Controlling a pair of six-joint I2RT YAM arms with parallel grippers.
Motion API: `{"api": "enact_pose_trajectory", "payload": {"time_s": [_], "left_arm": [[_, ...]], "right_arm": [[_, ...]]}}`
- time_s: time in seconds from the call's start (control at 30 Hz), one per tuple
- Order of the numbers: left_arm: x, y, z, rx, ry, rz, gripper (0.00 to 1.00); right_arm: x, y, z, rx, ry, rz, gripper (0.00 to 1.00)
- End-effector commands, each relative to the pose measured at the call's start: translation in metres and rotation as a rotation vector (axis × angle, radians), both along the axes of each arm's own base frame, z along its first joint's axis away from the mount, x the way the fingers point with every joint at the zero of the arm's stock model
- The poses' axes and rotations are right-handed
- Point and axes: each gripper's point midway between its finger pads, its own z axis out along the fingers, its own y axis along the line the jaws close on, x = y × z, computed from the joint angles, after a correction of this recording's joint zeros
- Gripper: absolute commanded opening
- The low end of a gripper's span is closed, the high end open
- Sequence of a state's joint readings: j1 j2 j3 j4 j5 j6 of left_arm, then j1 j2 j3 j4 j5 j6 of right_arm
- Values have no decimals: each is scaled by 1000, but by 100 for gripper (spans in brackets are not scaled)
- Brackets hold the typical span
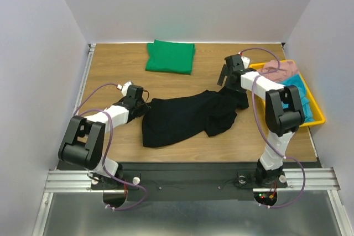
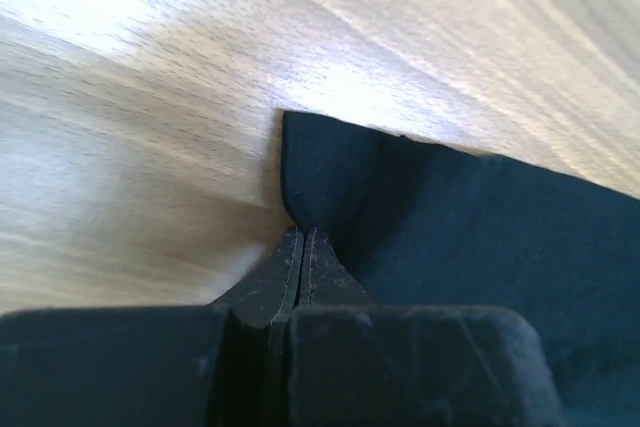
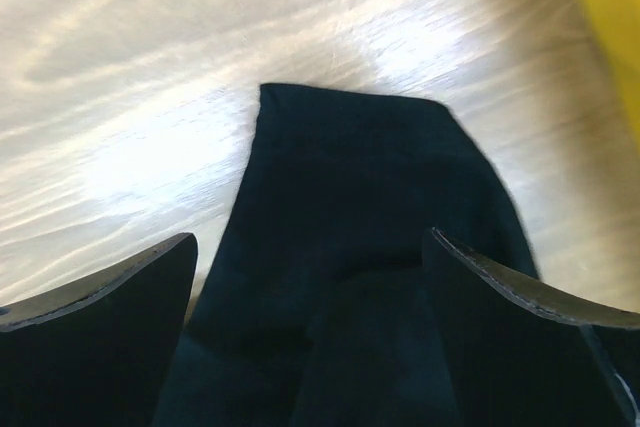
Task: Fold and stack the t-shirts
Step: Flatten the tshirt out
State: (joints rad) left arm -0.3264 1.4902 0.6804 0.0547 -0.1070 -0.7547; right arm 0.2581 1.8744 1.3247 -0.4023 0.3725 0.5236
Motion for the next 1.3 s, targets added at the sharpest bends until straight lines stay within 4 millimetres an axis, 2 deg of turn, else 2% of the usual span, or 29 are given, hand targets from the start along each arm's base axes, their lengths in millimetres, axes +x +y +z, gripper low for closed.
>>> {"api": "enact_pose_trajectory", "payload": {"time_s": [0.0,0.07,0.13,0.17,0.2,0.27,0.3,0.37,0.43,0.5,0.53,0.63,0.67,0.73,0.77,0.8,0.83,0.87,0.9,1.0,1.07,1.1,1.13,1.17,1.2,1.23,1.27], "left_arm": [[2,5,22,17,-86,-2,0],[2,4,29,9,-119,-10,0],[3,4,35,2,-142,-11,0],[3,4,39,-1,-157,-13,0],[3,4,41,1,-168,-11,0],[3,5,45,-1,-179,-8,0],[2,5,46,1,-181,-10,0],[2,5,53,-3,-200,-14,0],[3,4,66,-15,-236,-17,0],[2,2,75,-27,-261,-25,0],[2,1,86,-39,-292,-28,0],[0,-4,106,-71,-341,-43,0],[1,-5,123,-89,-383,-43,0],[-1,-6,139,-101,-420,-47,0],[-3,-4,157,-114,-466,-41,0],[-3,-4,173,-125,-501,-35,0],[-4,-1,184,-123,-526,-24,0],[-9,3,205,-136,-579,-17,0],[-11,6,223,-136,-620,-7,0],[-26,17,281,-167,-766,17,0],[-49,28,332,-199,-902,35,0],[-50,29,340,-205,-918,36,0],[-62,33,360,-219,-975,36,0],[-72,36,384,-236,-1028,35,0],[-80,38,399,-247,-1066,32,0],[-91,41,415,-251,-1110,21,0],[-105,45,443,-271,-1173,19,0]], "right_arm": [[18,6,-14,-7,12,15,97],[20,6,-30,-17,43,19,93],[20,6,-40,-26,62,21,83],[19,6,-45,-27,73,21,69],[17,5,-53,-29,89,14,60],[15,5,-56,-28,95,8,42],[15,4,-56,-29,94,6,25],[18,6,-45,-22,72,15,8],[23,9,-18,-8,17,37,0],[25,11,8,6,-35,51,0],[25,10,32,13,-86,57,0],[22,10,75,21,-181,81,0],[18,9,104,33,-247,89,0],[11,7,130,36,-303,104,0],[7,6,142,38,-330,107,0],[-1,4,168,48,-388,114,0],[-6,3,181,46,-417,123,0],[-11,3,192,51,-442,131,0],[-22,0,217,58,-500,138,0],[-40,-2,256,75,-592,156,1],[-67,-7,313,90,-730,177,0],[-68,-7,313,90,-731,177,0],[-85,-10,345,104,-812,187,1],[-93,-9,360,114,-846,205,1],[-103,-12,378,117,-893,205,0],[-120,-10,407,136,-963,240,0],[-131,-10,423,144,-999,256,0]]}}
